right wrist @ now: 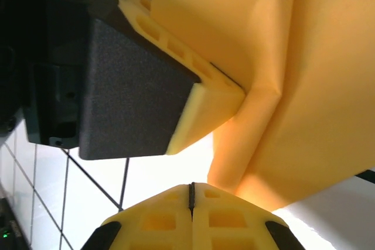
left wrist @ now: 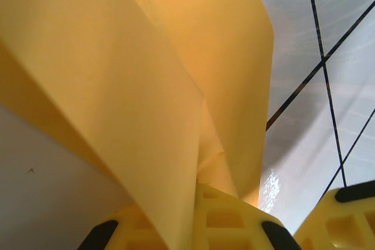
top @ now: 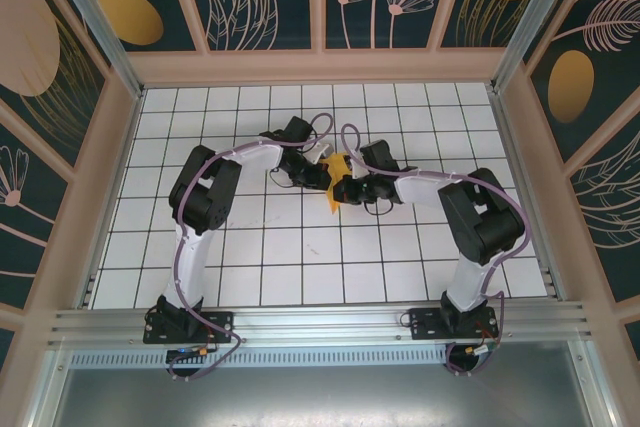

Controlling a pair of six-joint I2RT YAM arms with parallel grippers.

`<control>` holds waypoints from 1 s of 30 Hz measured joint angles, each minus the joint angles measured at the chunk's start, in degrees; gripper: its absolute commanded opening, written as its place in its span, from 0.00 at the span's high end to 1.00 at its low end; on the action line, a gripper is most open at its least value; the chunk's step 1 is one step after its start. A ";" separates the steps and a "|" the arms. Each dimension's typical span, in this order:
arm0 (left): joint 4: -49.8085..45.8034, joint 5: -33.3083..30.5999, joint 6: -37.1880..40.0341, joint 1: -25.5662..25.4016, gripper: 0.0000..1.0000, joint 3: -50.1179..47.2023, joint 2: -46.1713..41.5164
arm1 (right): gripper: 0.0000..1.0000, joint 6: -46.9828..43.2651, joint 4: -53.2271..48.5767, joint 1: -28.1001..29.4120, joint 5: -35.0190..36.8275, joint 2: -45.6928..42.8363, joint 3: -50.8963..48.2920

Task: Fold a paper plane with a square sheet of paper (pick it up from the middle)
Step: Fourth fold the wing at the center of the table.

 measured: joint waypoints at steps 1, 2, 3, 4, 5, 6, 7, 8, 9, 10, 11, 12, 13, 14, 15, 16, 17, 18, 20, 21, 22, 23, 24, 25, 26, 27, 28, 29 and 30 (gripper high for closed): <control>0.00 0.00 0.02 0.02 0.97 0.00 0.00 | 0.99 0.72 0.74 -0.11 -0.55 0.00 -0.13; 0.00 0.00 0.07 0.04 0.98 0.00 0.00 | 0.99 1.31 1.51 -0.22 -1.07 0.00 -0.28; 0.00 0.00 0.20 0.04 0.98 0.00 0.00 | 0.99 1.99 2.16 -0.35 -1.38 0.00 -0.37; 0.00 0.00 0.22 0.04 0.98 0.00 0.00 | 0.99 2.38 2.78 -0.48 -1.53 0.00 -0.57; 0.00 -0.02 0.24 0.04 0.98 0.00 0.00 | 0.99 2.80 3.28 -0.63 -1.60 0.02 -0.76; 0.00 0.00 0.33 0.04 0.98 0.00 0.00 | 0.99 3.30 3.82 -0.79 -1.79 0.04 -1.05; 0.00 0.00 0.42 0.04 0.98 0.00 0.00 | 0.99 3.72 4.28 -0.94 -1.95 0.07 -1.36; 0.00 -0.02 0.44 0.04 0.98 0.00 0.00 | 0.99 4.09 4.59 -1.09 -2.01 0.09 -1.62; 0.00 -0.02 0.44 0.04 0.98 0.00 0.00 | 0.99 4.31 4.85 -1.25 -2.16 0.11 -1.92; 0.00 -0.02 0.44 0.04 0.98 0.00 0.00 | 0.99 4.70 5.14 -1.42 -2.38 0.20 -2.23; 0.00 -0.02 0.44 0.04 0.99 0.00 0.00 | 0.99 5.09 5.46 -1.53 -2.56 0.24 -2.51; 0.00 -0.02 0.44 0.04 0.99 0.00 0.00 | 0.99 5.35 5.77 -1.64 -2.78 0.35 -2.86; 0.00 -0.02 0.46 0.04 0.99 0.00 0.00 | 0.99 5.62 6.08 -1.81 -2.99 0.46 -3.21; 0.00 -0.02 0.46 0.04 0.99 0.00 0.00 | 0.99 5.79 6.36 -1.90 -3.15 0.55 -3.52; -0.02 -0.02 0.48 0.04 0.99 0.00 0.00 | 0.99 6.19 6.69 -2.05 -3.32 0.57 -3.89; 0.00 -0.02 0.52 0.04 0.99 0.00 0.00 | 0.99 6.49 7.04 -2.25 -3.82 0.66 -4.22; 0.00 -0.02 0.61 0.04 0.99 0.00 0.00 | 0.99 6.67 7.43 -2.38 -4.33 0.74 -4.39; 0.00 -0.02 0.66 0.04 0.99 0.00 0.00 | 0.99 6.86 7.87 -2.51 -4.74 0.90 -4.44; 0.00 -0.02 0.66 0.04 0.99 0.00 0.00 | 0.99 7.13 8.81 -2.60 -5.31 1.33 -4.46; 0.00 -0.02 0.66 0.04 0.99 0.00 0.00 | 0.99 7.28 9.27 -2.64 -5.62 1.64 -4.46; 0.00 -0.02 0.68 0.04 0.99 0.00 0.00 | 0.99 7.30 9.53 -2.64 -5.88 1.99 -4.46; 0.00 -0.02 0.68 0.04 0.99 0.00 0.00 | 0.99 7.54 9.77 -2.64 -6.08 2.29 -4.46; 0.00 -0.02 0.72 0.04 0.99 0.00 0.00 | 0.99 7.74 9.97 -2.64 -6.23 2.62 -4.46; 0.00 -0.02 0.81 0.04 0.99 0.00 0.00 | 0.99 7.91 10.05 -2.64 -6.32 2.95 -4.46; 0.00 -0.02 0.83 0.04 0.99 0.00 0.00 | 0.99 7.96 10.25 -2.64 -6.45 3.26 -4.46; 0.00 -0.02 0.83 0.04 0.99 0.00 0.00 | 0.99 8.13 10.45 -2.64 -6.47 3.56 -4.46; 0.00 -0.02 0.83 0.04 0.99 0.00 0.00 | 0.99 8.15 10.62 -2.64 -6.51 3.85 -4.46; 0.00 -0.02 0.83 0.04 0.99 0.00 0.00 | 0.99 8.15 10.84 -2.64 -6.71 4.11 -4.46; -0.02 -0.02 0.85 0.07 0.99 0.00 0.00 | 0.99 8.15 11.04 -2.64 -6.88 4.28 -4.46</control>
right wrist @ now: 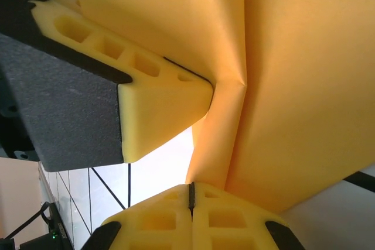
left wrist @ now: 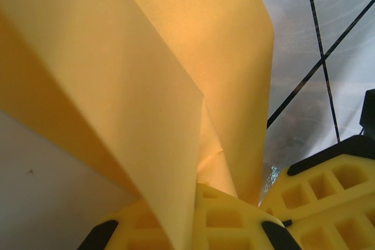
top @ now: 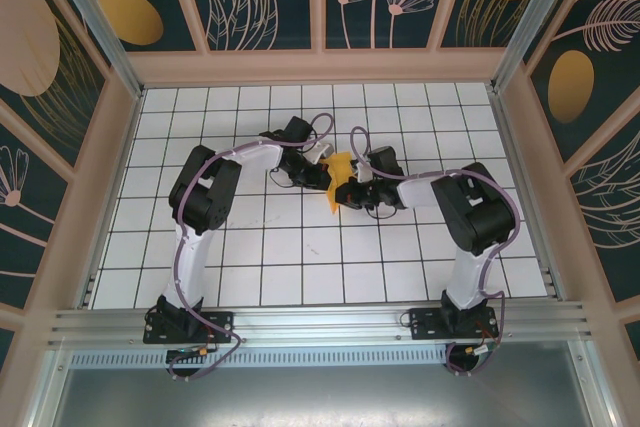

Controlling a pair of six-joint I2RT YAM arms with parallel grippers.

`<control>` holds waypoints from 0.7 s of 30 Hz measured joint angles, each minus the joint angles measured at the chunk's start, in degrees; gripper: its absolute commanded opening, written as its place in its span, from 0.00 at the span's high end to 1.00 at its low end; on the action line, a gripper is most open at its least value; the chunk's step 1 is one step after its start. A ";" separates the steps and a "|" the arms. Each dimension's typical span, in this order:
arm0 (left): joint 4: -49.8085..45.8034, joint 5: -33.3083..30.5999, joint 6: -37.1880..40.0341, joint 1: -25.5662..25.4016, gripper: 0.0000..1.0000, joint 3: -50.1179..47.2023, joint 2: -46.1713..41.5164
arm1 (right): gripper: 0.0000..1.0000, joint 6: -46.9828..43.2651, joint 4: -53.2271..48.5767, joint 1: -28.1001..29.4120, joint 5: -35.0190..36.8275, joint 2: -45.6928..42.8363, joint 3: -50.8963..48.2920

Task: Fold a paper plane with a square sheet of paper (pick it up from the middle)
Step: Fourth fold the wing at the center of the table.

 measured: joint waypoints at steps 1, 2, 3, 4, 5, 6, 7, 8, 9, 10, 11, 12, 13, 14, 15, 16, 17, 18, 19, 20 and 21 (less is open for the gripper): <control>0.00 0.00 -0.02 0.00 0.99 0.00 0.00 | 0.99 0.00 0.20 -0.02 -0.17 0.20 0.00; 0.00 0.00 0.00 0.02 0.99 -0.02 0.00 | 0.99 0.00 0.35 -0.04 -0.24 0.31 0.02; 0.02 0.02 -0.02 0.04 0.99 -0.02 0.00 | 0.99 0.00 0.39 -0.04 -0.31 0.35 0.00; 0.00 0.02 0.00 0.07 0.99 -0.02 0.00 | 0.99 0.00 0.55 -0.04 -0.46 0.44 0.02; 0.00 0.00 -0.02 0.09 0.99 -0.02 0.00 | 0.99 0.00 0.70 -0.04 -0.61 0.48 0.02; 0.00 0.02 -0.02 0.13 0.99 -0.02 0.00 | 0.99 0.00 0.83 -0.04 -0.63 0.59 0.02; 0.00 0.07 -0.02 0.17 0.99 -0.04 0.00 | 0.99 0.00 1.01 -0.04 -0.66 0.74 0.02; 0.00 0.13 -0.02 0.20 0.99 -0.07 0.00 | 0.99 0.00 1.11 -0.04 -0.68 0.90 0.02; 0.02 0.20 -0.02 0.24 1.00 -0.07 0.00 | 0.99 0.02 1.29 -0.04 -0.70 1.11 0.02; 0.02 0.26 -0.02 0.31 1.00 -0.07 0.00 | 0.99 0.02 1.40 -0.04 -0.72 1.31 0.02; 0.02 0.42 -0.02 0.37 1.00 -0.09 0.00 | 0.99 0.02 1.49 -0.04 -0.74 1.51 0.02; 0.02 0.50 -0.02 0.48 1.00 -0.13 0.00 | 0.99 0.04 1.68 -0.04 -0.83 1.70 0.02; 0.00 0.59 -0.02 0.57 1.00 -0.17 0.00 | 0.99 0.09 1.88 -0.04 -0.92 1.84 0.04; 0.00 0.76 -0.04 0.63 1.00 -0.17 0.00 | 0.98 0.15 1.92 -0.04 -1.01 1.90 0.04; 0.00 0.98 -0.02 0.74 1.00 -0.20 0.00 | 0.98 0.20 2.08 -0.04 -1.05 1.92 0.04; 0.00 1.09 -0.02 0.81 1.00 -0.24 0.00 | 0.98 0.20 2.23 -0.04 -1.09 1.95 0.04; 0.00 1.29 -0.04 0.92 1.00 -0.28 0.00 | 0.98 0.22 2.34 -0.04 -1.14 1.95 0.04; 0.00 1.44 -0.04 1.01 1.00 -0.31 0.00 | 0.98 0.26 2.36 -0.04 -1.25 1.95 0.04; 0.00 1.51 -0.04 1.11 1.00 -0.35 0.00 | 0.97 0.39 2.38 -0.04 -1.29 1.95 0.04; 0.00 1.73 -0.04 1.20 1.00 -0.42 0.00 | 0.97 0.42 2.36 -0.04 -1.31 1.86 0.04; 0.02 1.97 -0.07 1.29 1.00 -0.48 0.00 | 0.97 0.42 2.27 -0.04 -1.27 1.66 0.04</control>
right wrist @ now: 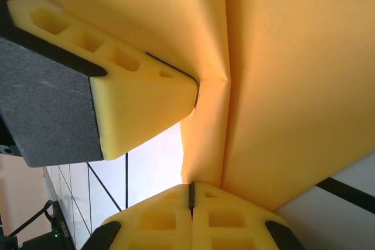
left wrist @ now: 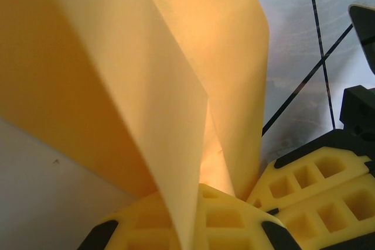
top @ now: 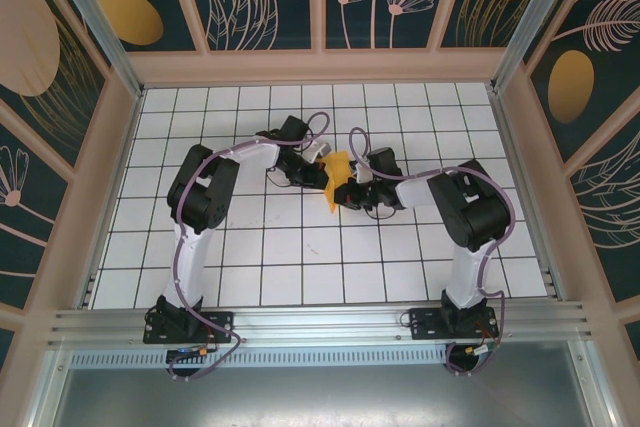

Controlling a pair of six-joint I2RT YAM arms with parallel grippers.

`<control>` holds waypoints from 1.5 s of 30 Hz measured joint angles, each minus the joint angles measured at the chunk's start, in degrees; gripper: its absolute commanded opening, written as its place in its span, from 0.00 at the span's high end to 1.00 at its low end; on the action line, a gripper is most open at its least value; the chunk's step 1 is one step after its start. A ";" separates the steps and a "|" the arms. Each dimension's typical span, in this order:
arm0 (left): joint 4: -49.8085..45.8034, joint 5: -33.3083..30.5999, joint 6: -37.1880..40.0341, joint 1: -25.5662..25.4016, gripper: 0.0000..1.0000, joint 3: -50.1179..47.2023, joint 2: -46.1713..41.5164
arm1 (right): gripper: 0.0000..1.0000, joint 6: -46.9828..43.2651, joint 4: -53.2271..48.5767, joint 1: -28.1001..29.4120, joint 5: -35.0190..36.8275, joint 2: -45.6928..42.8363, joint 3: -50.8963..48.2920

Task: Fold a paper plane with a square sheet of paper (pick it up from the middle)
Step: Fourth fold the wing at the center of the table.

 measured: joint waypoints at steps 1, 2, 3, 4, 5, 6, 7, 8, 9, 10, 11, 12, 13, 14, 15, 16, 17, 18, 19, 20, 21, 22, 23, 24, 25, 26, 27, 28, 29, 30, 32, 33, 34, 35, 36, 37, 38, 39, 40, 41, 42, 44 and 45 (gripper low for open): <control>0.02 0.22 0.00 0.09 1.00 -0.07 0.00 | 0.97 -0.02 -0.24 0.00 0.11 -0.39 0.00; 0.15 0.50 0.00 0.22 1.00 -0.20 0.00 | 0.97 -0.02 -0.70 0.00 0.31 -1.01 0.00; 0.44 0.98 0.00 0.37 1.00 -0.42 0.00 | 0.97 -0.02 -1.14 -0.02 0.68 -1.81 0.00; 0.70 1.36 0.00 0.50 1.00 -0.61 0.00 | 0.97 -0.04 -1.36 -0.07 0.90 -2.45 0.00; 0.98 1.77 0.00 0.68 1.00 -0.83 0.00 | 0.97 -0.07 -1.55 -0.13 1.33 -3.19 0.04; 1.29 2.27 -0.02 0.85 1.00 -1.03 0.00 | 0.97 -0.07 -1.77 -0.22 1.86 -3.76 0.04; 1.57 2.62 -0.11 1.05 1.00 -1.29 0.00 | 0.97 -0.09 -1.95 -0.35 2.47 -4.07 0.09; 1.97 3.17 -0.20 1.29 1.00 -1.64 -0.02 | 0.98 -0.07 -2.21 -0.50 2.97 -4.13 0.26; 2.40 3.85 -0.26 1.55 1.00 -1.97 -0.02 | 0.98 -0.09 -2.75 -0.66 3.78 -4.07 0.57; 2.67 4.31 -0.39 1.79 1.00 -2.21 -0.02 | 0.98 -0.15 -3.39 -0.76 4.48 -3.96 0.90; 2.91 4.74 -0.42 2.03 1.00 -2.45 -0.02 | 0.98 -0.24 -3.96 -0.76 5.38 -3.65 1.44; 3.04 5.14 -0.42 2.25 1.00 -2.62 -0.04 | 0.98 -0.33 -4.28 -0.76 5.95 -3.23 2.08; 3.04 5.38 -0.42 2.38 1.00 -2.69 -0.04 | 0.98 -0.46 -4.57 -0.74 6.40 -2.82 2.62; 3.02 5.57 -0.42 2.51 1.00 -2.73 -0.04 | 0.98 -0.57 -5.16 -0.74 6.82 -2.36 3.26; 3.04 5.62 -0.42 2.54 1.00 -2.78 -0.04 | 0.98 -0.92 -5.79 -0.74 7.15 -1.73 4.07; 3.06 5.64 -0.42 2.60 1.00 -2.82 -0.07 | 0.98 -1.20 -6.29 -0.70 7.45 -1.20 4.72; 3.04 5.68 -0.42 2.60 1.00 -2.82 -0.07 | 0.98 -1.79 -7.10 -0.61 8.02 -0.50 5.57; 3.06 5.70 -0.42 2.60 1.00 -2.82 -0.07 | 0.98 -2.32 -8.22 -0.39 8.76 0.26 6.56; 3.06 5.73 -0.44 2.60 1.00 -2.82 -0.07 | 0.99 -2.89 -9.27 -0.20 9.62 0.94 7.41; 3.04 5.75 -0.42 2.60 1.00 -2.82 -0.07 | 0.99 -3.58 -10.58 0.17 10.67 1.79 8.46; 3.02 5.73 -0.42 2.60 1.00 -2.82 -0.07 | 1.00 -4.20 -11.87 0.48 11.17 2.47 9.77; 3.02 5.73 -0.42 2.64 1.00 -2.82 -0.07 | 1.00 -4.87 -13.11 0.85 12.20 2.73 10.84; 3.02 5.66 -0.42 2.71 1.00 -2.82 -0.11 | 1.00 -5.60 -14.47 1.38 13.53 3.10 12.02; 3.02 5.60 -0.42 2.75 1.00 -2.82 -0.13 | 1.00 -6.38 -15.74 1.88 14.75 3.34 13.00; 2.99 5.60 -0.39 2.93 1.00 -2.82 -0.13 | 1.00 -6.88 -16.74 2.32 15.80 3.48 13.75; 2.97 5.60 -0.37 3.15 1.00 -2.82 -0.13 | 1.00 -7.52 -17.70 2.78 16.87 3.69 14.51; 2.95 5.60 -0.37 3.41 1.00 -2.82 -0.13 | 1.00 -8.13 -18.38 3.13 17.70 3.85 15.10; 2.89 5.57 -0.35 3.54 1.00 -2.82 -0.13 | 1.00 -8.52 -18.93 3.37 18.38 3.91 15.52; 2.75 5.57 -0.28 3.74 1.00 -2.82 -0.13 | 1.00 -9.09 -19.34 3.56 19.02 3.93 15.80; 2.60 5.57 -0.15 3.85 1.00 -2.82 -0.13 | 1.00 -9.53 -19.58 3.74 19.50 3.93 15.93; 2.54 5.53 0.02 3.93 1.00 -2.82 -0.13 | 1.00 -10.01 -19.96 3.91 20.22 3.93 16.17; 2.54 5.53 0.04 3.93 1.00 -2.82 -0.13 | 1.00 -10.27 -20.09 4.00 20.33 3.93 16.22; 2.54 5.53 0.04 3.93 1.00 -2.82 -0.13 | 1.00 -10.60 -20.22 4.00 20.41 3.93 16.31; 2.51 5.53 0.04 3.93 1.00 -2.80 -0.13 | 1.00 -10.93 -20.35 4.02 20.44 3.93 16.39; 2.51 5.53 0.07 3.93 1.00 -2.80 -0.13 | 1.00 -11.13 -20.48 4.04 20.48 3.93 16.44; 2.51 5.53 0.07 3.93 1.00 -2.80 -0.13 | 1.00 -11.32 -20.59 4.04 20.55 3.93 16.50; 2.47 5.51 0.11 3.93 1.00 -2.80 -0.13 | 1.00 -11.52 -20.70 4.09 20.63 3.93 16.59; 2.05 5.31 0.55 3.93 1.00 -2.56 -0.13 | 1.00 -11.74 -20.79 4.15 20.76 3.93 16.63; 1.33 5.01 0.96 3.93 1.00 -2.21 -0.13 | 1.00 -12.00 -20.92 4.15 20.85 3.93 16.68; 0.52 4.59 1.44 4.00 1.00 -1.70 -0.13 | 1.00 -12.26 -20.98 4.15 20.87 3.93 16.70; 0.00 4.31 1.60 4.04 1.00 -1.29 -0.13 | 1.00 -12.50 -20.98 4.15 20.85 3.93 16.70; -0.04 4.28 1.60 4.13 1.00 -1.22 -0.13 | 1.00 -12.57 -21.05 4.15 20.87 3.93 16.72; -0.04 4.33 1.57 4.15 1.00 -1.22 -0.13 | 1.00 -12.57 -21.16 4.15 20.90 3.98 16.85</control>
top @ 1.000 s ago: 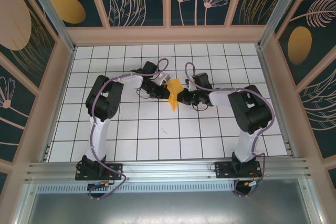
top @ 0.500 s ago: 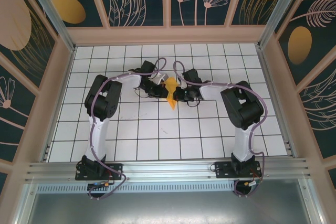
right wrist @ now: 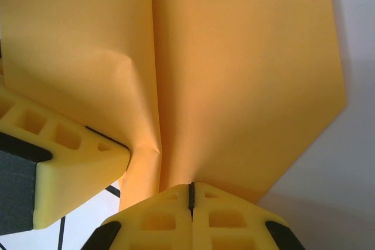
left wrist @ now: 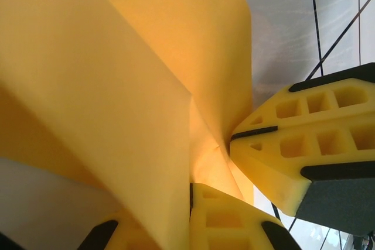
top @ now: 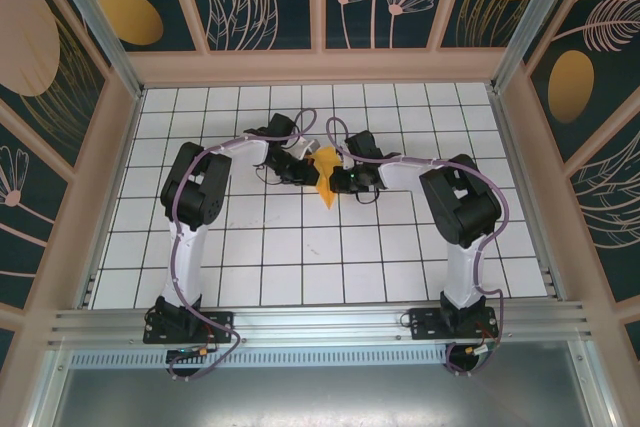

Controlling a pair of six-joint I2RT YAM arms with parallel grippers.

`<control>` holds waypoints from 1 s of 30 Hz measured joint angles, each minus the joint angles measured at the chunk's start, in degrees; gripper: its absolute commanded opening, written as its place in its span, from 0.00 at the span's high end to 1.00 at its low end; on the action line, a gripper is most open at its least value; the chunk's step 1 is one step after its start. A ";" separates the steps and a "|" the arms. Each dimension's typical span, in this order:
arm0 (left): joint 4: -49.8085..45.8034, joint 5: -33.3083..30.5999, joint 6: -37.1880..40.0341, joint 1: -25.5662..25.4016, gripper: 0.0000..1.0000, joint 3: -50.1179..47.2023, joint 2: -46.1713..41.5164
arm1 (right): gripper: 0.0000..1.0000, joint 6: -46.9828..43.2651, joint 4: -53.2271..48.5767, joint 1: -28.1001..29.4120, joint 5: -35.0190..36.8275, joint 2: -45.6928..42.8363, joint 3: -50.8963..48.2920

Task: Fold a paper plane with a square sheet of paper (pick it up from the middle)
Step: Fourth fold the wing at the center of the table.

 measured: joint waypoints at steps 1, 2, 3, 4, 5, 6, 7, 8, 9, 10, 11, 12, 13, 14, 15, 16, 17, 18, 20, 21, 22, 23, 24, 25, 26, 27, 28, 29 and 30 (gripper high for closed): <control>0.02 0.20 -0.02 0.00 1.00 -0.04 0.00 | 1.00 0.00 -0.20 0.00 0.00 0.07 0.17; 0.22 0.42 -0.07 0.00 1.00 -0.22 -0.15 | 1.00 0.00 -0.37 0.00 0.00 0.09 0.26; 0.28 0.66 -0.07 0.00 1.00 -0.42 -0.33 | 1.00 0.00 -0.39 0.00 0.00 0.09 0.26; 0.26 0.81 -0.07 0.00 1.00 -0.42 -0.37 | 1.00 0.02 -0.39 0.00 0.00 0.11 0.28; 0.28 0.81 -0.07 0.00 1.00 -0.39 -0.37 | 1.00 0.00 -0.46 0.00 0.00 0.11 0.33; 0.24 0.63 -0.04 0.00 1.00 -0.39 -0.37 | 1.00 0.00 -0.61 0.00 0.00 0.13 0.44; 0.24 0.33 -0.04 0.00 1.00 -0.39 -0.37 | 1.00 0.00 -0.72 0.00 0.00 0.15 0.52; 0.15 -0.04 -0.02 0.00 1.00 -0.39 -0.37 | 1.00 0.00 -0.83 0.00 0.00 0.17 0.57; 0.02 -0.39 -0.02 0.00 1.00 -0.39 -0.37 | 1.00 0.00 -0.87 0.00 0.00 0.17 0.59; 0.00 -0.57 -0.02 0.00 1.00 -0.39 -0.37 | 1.00 0.00 -0.87 0.00 0.00 0.17 0.59; -0.02 -0.94 -0.02 0.00 1.00 -0.39 -0.37 | 1.00 0.00 -0.90 0.00 0.00 0.17 0.59; -0.04 -1.25 -0.02 0.00 1.00 -0.39 -0.37 | 1.00 0.00 -1.01 0.00 0.00 0.17 0.70; -0.04 -1.42 -0.02 0.00 1.00 -0.39 -0.37 | 1.00 0.00 -1.11 0.00 0.02 0.17 0.79; -0.09 -1.62 -0.02 0.00 1.00 -0.39 -0.37 | 1.00 0.00 -1.22 0.00 0.09 0.17 0.83; -0.11 -1.64 0.00 0.00 1.00 -0.39 -0.37 | 1.00 0.00 -1.25 0.02 0.11 0.17 0.85; -0.13 -1.73 -0.02 0.00 1.00 -0.39 -0.37 | 1.00 0.00 -1.25 0.07 0.15 0.17 0.85; -0.15 -1.79 -0.02 0.00 1.00 -0.35 -0.35 | 1.00 0.00 -1.31 0.07 0.15 0.17 0.90; -0.17 -1.79 -0.02 0.00 1.00 -0.31 -0.31 | 1.00 0.02 -1.33 0.07 0.15 0.17 0.92; -0.17 -1.79 -0.02 0.00 1.00 -0.28 -0.28 | 1.00 0.02 -1.40 0.07 0.09 0.17 0.96; -0.17 -1.79 -0.02 0.00 1.00 -0.28 -0.26 | 1.00 0.02 -1.42 0.07 -0.02 0.17 0.96; -0.17 -1.77 -0.02 0.00 1.00 -0.26 -0.20 | 1.00 0.02 -1.42 0.07 -0.09 0.17 1.01; -0.20 -1.77 0.00 0.00 1.00 -0.17 -0.11 | 1.00 0.02 -1.46 0.04 -0.11 0.17 1.05; -0.20 -1.77 -0.02 0.00 1.00 -0.15 -0.07 | 0.99 0.04 -1.49 0.04 -0.17 0.17 1.09; -0.22 -1.75 -0.02 0.00 1.00 -0.11 0.00 | 0.98 0.04 -1.51 0.04 -0.26 0.17 1.09; -0.26 -1.70 0.00 0.02 1.00 -0.04 0.04 | 0.98 0.09 -1.53 0.04 -0.37 0.15 1.09; -0.28 -1.64 0.00 0.04 1.00 -0.04 0.07 | 0.98 0.20 -1.55 0.04 -0.52 0.04 1.09; -0.35 -1.57 -0.02 0.07 1.00 0.00 0.13 | 0.97 0.33 -1.70 0.04 -0.72 -0.17 1.09; -0.37 -1.53 0.00 0.07 1.00 0.04 0.15 | 0.97 0.52 -1.84 -0.02 -1.07 -0.42 1.07; -0.39 -1.55 -0.02 0.07 1.00 0.04 0.15 | 0.97 0.94 -1.81 -0.07 -1.86 -0.81 1.03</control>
